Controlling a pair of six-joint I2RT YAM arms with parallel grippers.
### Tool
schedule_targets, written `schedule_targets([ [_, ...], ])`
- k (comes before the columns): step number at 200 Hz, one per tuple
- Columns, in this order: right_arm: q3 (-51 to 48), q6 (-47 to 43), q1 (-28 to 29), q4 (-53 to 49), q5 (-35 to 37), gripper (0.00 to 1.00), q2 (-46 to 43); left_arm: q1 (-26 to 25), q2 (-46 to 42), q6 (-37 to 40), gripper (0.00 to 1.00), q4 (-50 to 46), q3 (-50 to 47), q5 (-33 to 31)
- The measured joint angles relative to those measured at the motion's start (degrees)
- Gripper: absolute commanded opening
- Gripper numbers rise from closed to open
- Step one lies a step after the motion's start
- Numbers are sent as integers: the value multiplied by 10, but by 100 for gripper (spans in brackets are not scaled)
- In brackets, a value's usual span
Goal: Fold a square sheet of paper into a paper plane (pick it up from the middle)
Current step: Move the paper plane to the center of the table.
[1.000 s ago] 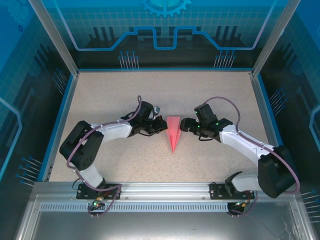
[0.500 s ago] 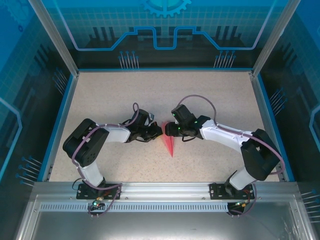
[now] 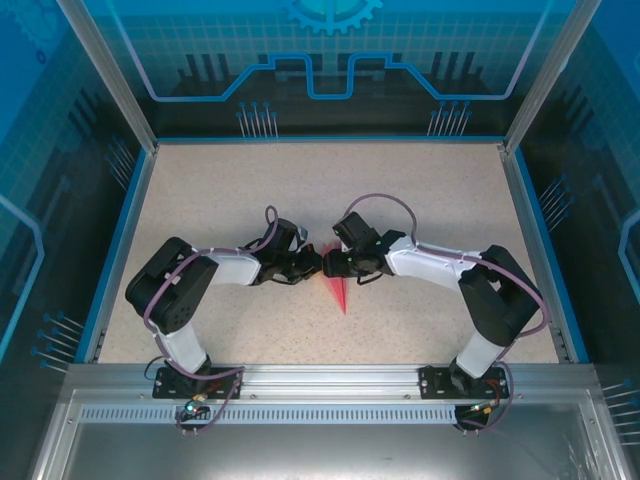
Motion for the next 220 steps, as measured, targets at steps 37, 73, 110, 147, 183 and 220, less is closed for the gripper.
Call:
schedule_targets([
  [37,16,-7,0,-16,18,66,22,0,0,4,0,-9,0,-6],
  [73,16,-16,0,-23,28,71,31,0,0,4,0,-18,0,-10],
  [110,15,-24,0,-23,28,79,33,0,5,5,0,-24,0,-13],
  [147,-16,-30,-7,8,-1,80,31,0,11,6,0,-29,0,-17],
  [183,-58,-39,-26,45,-54,80,12,0,11,6,0,-30,0,-17],
  [220,-76,-45,-27,68,-109,78,-1,0,11,6,0,-30,0,-17],
])
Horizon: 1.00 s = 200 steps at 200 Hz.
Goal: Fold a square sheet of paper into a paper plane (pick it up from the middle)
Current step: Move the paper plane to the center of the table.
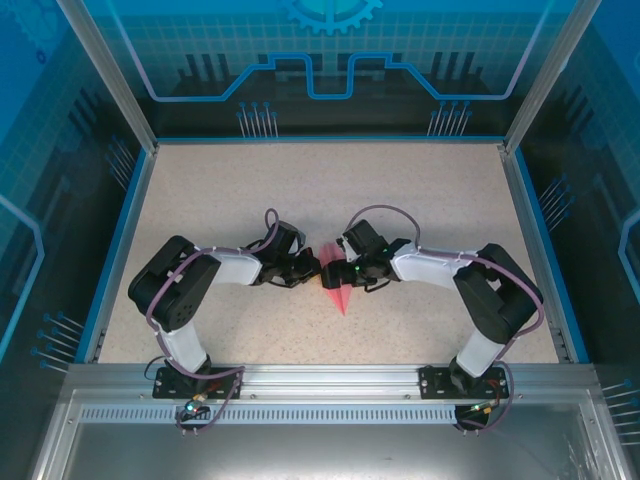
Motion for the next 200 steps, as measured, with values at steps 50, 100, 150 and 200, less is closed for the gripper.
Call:
schedule_targets([
  [50,-16,2,0,8,-32,76,-28,0,0,0,0,0,0,0],
  [100,-28,23,0,15,-63,72,-36,0,0,0,0,-1,1,0],
  [150,-33,27,10,7,-62,63,-33,0,0,0,0,-1,1,1],
  [200,17,11,53,-39,21,50,1,0,-1,-2,5,0,1,9],
])
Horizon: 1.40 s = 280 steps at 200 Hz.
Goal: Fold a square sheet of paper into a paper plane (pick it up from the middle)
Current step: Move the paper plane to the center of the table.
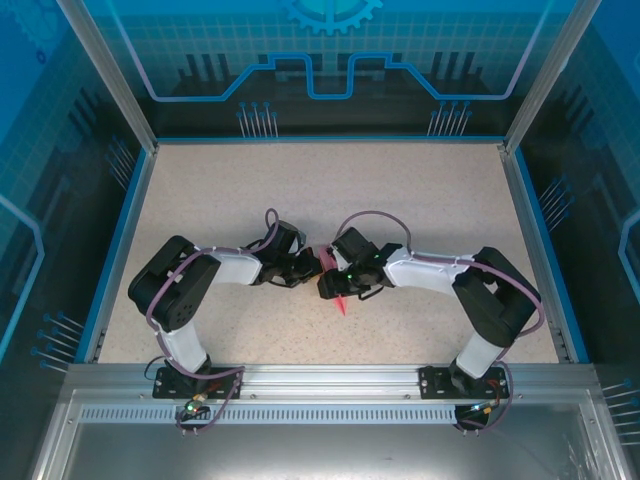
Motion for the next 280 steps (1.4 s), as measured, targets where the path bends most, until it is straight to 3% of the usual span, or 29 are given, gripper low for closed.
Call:
schedule_targets([
  [64,8,-1,7,-27,71,46,2,0,-24,0,8,0,0,15],
  [148,20,0,10,-40,95,24,7,0,-24,0,8,0,0,19],
  [204,37,0,17,-53,108,23,25,0,-24,0,12,0,0,19],
  [248,52,5,22,-69,123,13,45,0,-28,-2,29,-10,0,16],
  [280,59,17,23,-90,154,8,43,8,-67,5,57,-64,3,-11],
])
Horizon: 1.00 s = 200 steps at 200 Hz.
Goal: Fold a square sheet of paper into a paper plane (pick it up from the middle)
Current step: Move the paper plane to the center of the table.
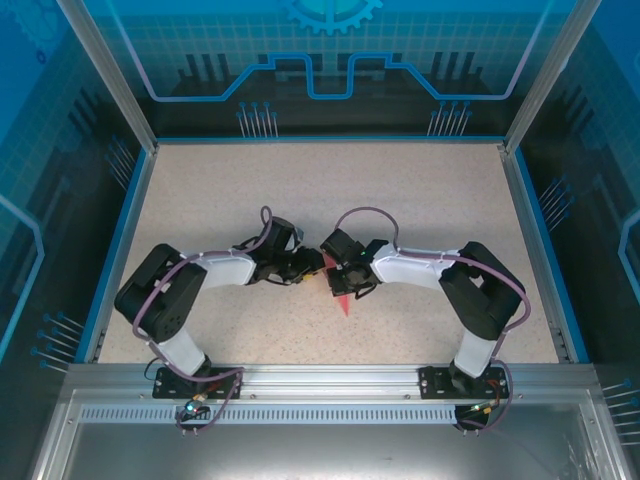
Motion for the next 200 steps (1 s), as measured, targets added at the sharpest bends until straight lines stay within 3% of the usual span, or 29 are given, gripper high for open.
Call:
schedule_targets([
  [27,6,9,-5,-24,32,8,-15,17,-57,11,80,-70,15,-54],
  [66,22,9,-31,-35,50,8,-20,27,-118,31,99,-163,29,-153],
  [117,44,10,-36,-44,58,11,18,27,-128,46,99,-237,31,-222],
  [200,47,22,-36,-43,61,14,46,27,-128,47,99,-250,31,-236],
])
